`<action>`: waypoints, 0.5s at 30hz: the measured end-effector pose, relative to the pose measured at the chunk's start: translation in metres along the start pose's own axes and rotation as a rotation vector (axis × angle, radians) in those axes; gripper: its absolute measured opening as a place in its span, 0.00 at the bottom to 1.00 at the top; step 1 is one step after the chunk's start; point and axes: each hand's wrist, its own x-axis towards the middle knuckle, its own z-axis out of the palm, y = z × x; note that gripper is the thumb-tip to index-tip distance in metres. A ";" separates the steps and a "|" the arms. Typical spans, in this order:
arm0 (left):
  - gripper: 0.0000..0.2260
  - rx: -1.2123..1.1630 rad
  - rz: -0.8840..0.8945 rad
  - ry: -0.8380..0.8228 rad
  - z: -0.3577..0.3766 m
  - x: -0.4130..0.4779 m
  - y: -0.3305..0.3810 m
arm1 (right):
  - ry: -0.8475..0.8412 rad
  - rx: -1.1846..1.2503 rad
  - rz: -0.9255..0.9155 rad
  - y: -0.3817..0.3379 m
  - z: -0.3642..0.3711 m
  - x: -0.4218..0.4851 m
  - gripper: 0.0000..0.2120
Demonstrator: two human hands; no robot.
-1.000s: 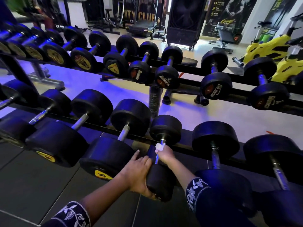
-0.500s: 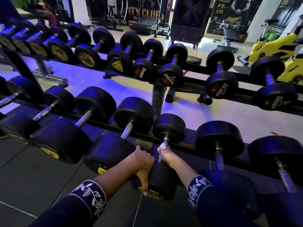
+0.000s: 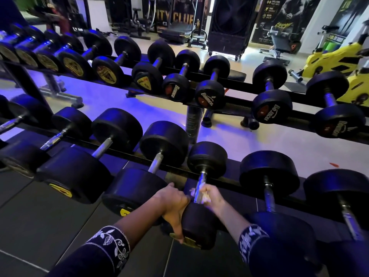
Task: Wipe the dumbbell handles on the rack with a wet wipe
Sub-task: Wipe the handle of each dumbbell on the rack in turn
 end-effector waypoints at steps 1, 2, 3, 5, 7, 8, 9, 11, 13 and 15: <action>0.45 0.000 0.005 0.005 -0.001 0.001 0.000 | -0.004 0.071 0.005 0.000 0.000 -0.004 0.09; 0.46 0.000 0.008 0.011 -0.001 0.001 0.000 | -0.014 0.146 0.010 -0.002 -0.002 -0.001 0.09; 0.46 -0.002 0.008 0.012 -0.001 0.002 0.000 | -0.004 0.170 0.008 -0.008 -0.001 0.001 0.09; 0.45 -0.012 0.003 0.005 0.000 0.000 0.001 | 0.021 0.201 -0.012 -0.024 0.002 0.010 0.11; 0.45 -0.016 -0.004 0.005 -0.001 0.000 0.001 | 0.035 0.176 -0.027 -0.037 0.006 0.016 0.15; 0.44 -0.018 -0.003 0.004 -0.001 0.000 0.001 | 0.031 0.144 -0.026 -0.038 0.006 0.018 0.15; 0.44 -0.018 -0.002 0.005 -0.001 -0.001 0.001 | 0.016 0.091 -0.012 -0.038 0.008 0.012 0.15; 0.44 -0.012 0.001 0.013 -0.001 0.000 0.001 | -0.009 -0.014 0.030 -0.023 0.006 0.004 0.14; 0.44 -0.010 0.008 0.013 -0.002 0.000 0.001 | -0.009 -0.098 0.050 -0.005 0.003 -0.006 0.11; 0.44 -0.017 0.014 0.016 -0.003 0.001 0.001 | 0.036 -0.103 0.063 0.000 0.003 -0.003 0.08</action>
